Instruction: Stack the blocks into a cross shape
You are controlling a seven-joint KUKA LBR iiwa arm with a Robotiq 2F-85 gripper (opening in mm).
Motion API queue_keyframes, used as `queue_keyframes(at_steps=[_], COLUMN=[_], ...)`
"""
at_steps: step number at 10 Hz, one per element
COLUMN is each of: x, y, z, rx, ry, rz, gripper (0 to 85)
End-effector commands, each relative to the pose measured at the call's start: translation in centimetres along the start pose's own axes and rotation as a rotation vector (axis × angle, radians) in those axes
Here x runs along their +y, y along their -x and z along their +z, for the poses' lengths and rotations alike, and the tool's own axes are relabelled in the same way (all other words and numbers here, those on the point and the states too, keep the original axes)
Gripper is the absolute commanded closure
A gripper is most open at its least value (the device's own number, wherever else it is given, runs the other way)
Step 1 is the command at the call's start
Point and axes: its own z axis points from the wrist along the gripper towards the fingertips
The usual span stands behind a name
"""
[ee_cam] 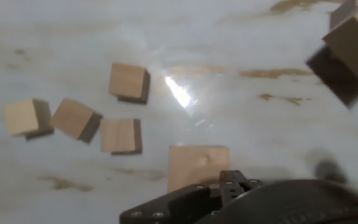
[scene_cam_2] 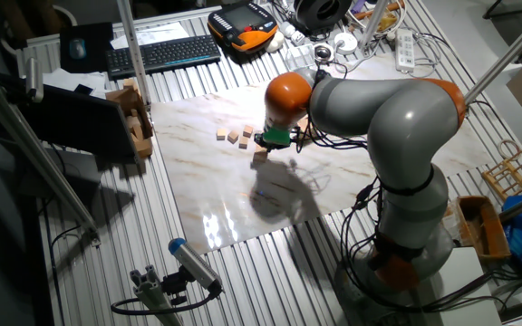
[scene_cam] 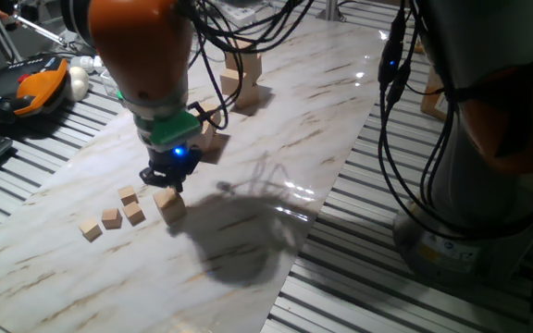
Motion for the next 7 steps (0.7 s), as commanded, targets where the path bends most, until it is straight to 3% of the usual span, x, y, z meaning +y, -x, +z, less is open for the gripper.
queue_keyframes(at_steps=[1, 3, 5, 6, 7], x=[0.0, 0.2, 0.6, 0.6, 0.7], y=[0.1, 0.2, -0.2, -0.2, 0.3], z=[0.1, 0.3, -0.1, -0.4, -0.8], rx=[0.006, 0.020, 0.004, 0.012, 0.011], ry=[0.002, 0.026, 0.009, 0.027, 0.025], rz=[-0.010, -0.014, -0.010, -0.010, -0.009], gripper=[85.0, 85.0, 85.0, 85.0, 85.0])
